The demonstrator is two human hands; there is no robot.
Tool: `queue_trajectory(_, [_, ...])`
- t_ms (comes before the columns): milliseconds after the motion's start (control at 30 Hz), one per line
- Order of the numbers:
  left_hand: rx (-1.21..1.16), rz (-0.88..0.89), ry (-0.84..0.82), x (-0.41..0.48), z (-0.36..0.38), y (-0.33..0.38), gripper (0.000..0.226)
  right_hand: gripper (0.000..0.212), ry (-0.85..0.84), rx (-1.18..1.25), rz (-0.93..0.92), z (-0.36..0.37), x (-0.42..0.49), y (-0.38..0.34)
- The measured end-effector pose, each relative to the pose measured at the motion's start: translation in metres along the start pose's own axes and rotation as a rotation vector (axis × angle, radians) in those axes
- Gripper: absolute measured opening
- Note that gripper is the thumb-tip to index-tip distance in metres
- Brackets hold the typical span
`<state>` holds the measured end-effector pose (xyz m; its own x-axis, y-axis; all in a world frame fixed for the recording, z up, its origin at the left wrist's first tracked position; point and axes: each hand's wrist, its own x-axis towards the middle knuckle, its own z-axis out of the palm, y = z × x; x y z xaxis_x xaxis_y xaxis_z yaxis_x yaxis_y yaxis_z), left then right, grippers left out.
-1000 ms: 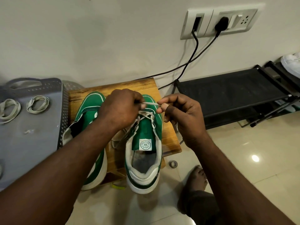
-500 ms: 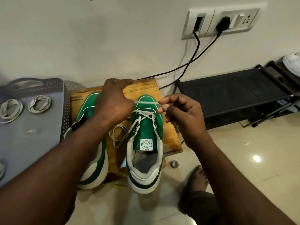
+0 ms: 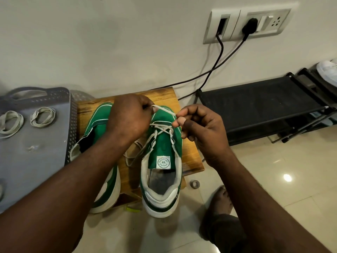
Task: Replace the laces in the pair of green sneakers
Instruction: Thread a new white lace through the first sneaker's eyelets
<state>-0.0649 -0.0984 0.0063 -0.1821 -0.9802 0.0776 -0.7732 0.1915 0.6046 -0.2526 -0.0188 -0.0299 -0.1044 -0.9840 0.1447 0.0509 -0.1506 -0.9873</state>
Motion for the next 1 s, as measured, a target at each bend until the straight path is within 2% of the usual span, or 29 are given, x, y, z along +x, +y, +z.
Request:
queue_trajectory(100, [0.092,-0.005,-0.113,-0.003,0.002,0.003,0.05,0.011,0.065,-0.017,0.028,-0.001,0.002,0.003])
queue_trajectory(133, [0.122,-0.026,-0.142,-0.005,0.001,0.005,0.052,0.012,0.112,0.001,0.036,-0.002,0.003,0.004])
queue_trajectory(200, [0.163,-0.074,-0.23,-0.007,-0.003,0.008,0.039,0.019,0.206,0.103,0.052,-0.006,0.006,0.003])
queue_trajectory(267, [0.209,-0.124,-0.425,-0.013,-0.006,0.01,0.036,0.024,0.245,0.181,0.061,-0.009,0.009,0.001])
queue_trajectory(333, [0.248,-0.136,-0.56,-0.024,-0.008,0.011,0.041,0.021,0.24,0.111,0.052,-0.008,0.009,0.003])
queue_trajectory(533, [0.227,-0.088,-0.413,-0.034,-0.009,-0.001,0.028,0.012,0.084,-0.228,-0.091,0.025,0.004,0.018])
queue_trajectory(667, [0.179,-0.109,-0.359,-0.038,-0.012,-0.005,0.026,0.016,-0.029,-0.438,-0.13,0.041,0.0,0.022])
queue_trajectory(733, [0.187,-0.111,-0.331,-0.039,-0.012,-0.008,0.022,0.023,0.021,-0.562,-0.155,0.044,-0.001,0.02])
queue_trajectory(867, [0.101,-0.18,-0.32,-0.038,-0.012,-0.012,0.018,0.026,0.331,-0.643,-0.194,0.031,0.008,0.017])
queue_trajectory(933, [-0.003,-0.246,-0.322,-0.037,-0.014,-0.015,0.015,0.026,0.315,-0.569,-0.13,0.029,0.01,0.017])
queue_trajectory(1000, [-0.102,-0.313,-0.329,-0.037,-0.015,-0.017,0.015,0.024,0.189,-0.513,-0.047,0.037,0.009,0.016])
